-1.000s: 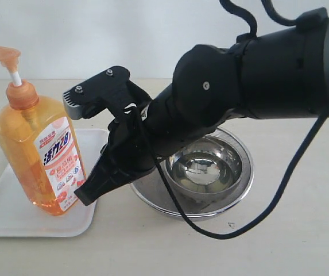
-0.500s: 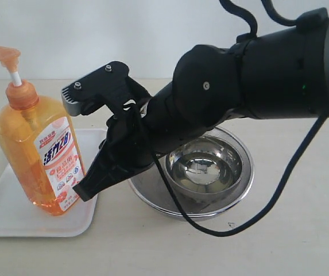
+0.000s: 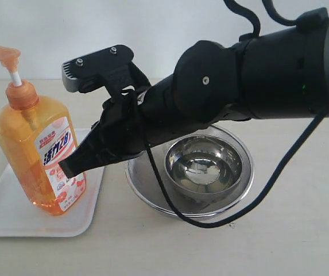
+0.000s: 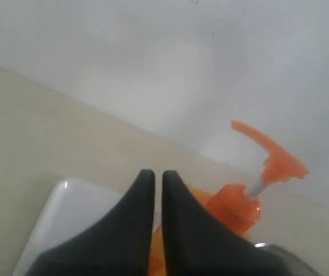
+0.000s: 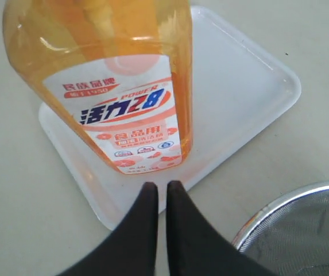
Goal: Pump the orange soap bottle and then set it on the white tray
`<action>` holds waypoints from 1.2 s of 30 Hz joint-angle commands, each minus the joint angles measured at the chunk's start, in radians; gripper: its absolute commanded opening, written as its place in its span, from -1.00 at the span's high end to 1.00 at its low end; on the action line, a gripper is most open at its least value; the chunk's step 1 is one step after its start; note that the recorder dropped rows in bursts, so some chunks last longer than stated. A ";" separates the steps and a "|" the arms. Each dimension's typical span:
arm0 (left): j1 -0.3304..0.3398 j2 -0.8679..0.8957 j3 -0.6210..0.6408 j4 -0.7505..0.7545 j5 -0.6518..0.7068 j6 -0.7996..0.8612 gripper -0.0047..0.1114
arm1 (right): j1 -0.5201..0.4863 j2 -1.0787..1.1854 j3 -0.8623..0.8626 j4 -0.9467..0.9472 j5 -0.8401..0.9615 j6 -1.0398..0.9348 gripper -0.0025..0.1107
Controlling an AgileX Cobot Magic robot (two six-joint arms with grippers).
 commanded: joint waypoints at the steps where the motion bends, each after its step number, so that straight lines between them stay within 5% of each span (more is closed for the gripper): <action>1: -0.087 0.198 -0.079 -0.154 0.074 0.229 0.84 | -0.003 -0.008 0.000 -0.044 -0.035 -0.018 0.96; 12: -0.081 0.459 -0.320 -0.721 0.342 0.904 0.84 | -0.023 -0.008 0.100 -0.041 -0.109 -0.012 0.96; 24: 0.201 0.563 -0.421 -0.859 0.523 1.080 0.84 | -0.023 -0.008 0.122 -0.044 -0.136 -0.032 0.96; 30: 0.221 0.590 -0.421 -0.643 0.526 0.916 0.84 | -0.023 -0.008 0.122 -0.041 -0.232 -0.039 0.96; 36: 0.219 0.669 -0.352 -0.766 0.514 1.048 0.84 | -0.022 0.040 0.122 -0.046 -0.333 -0.040 0.96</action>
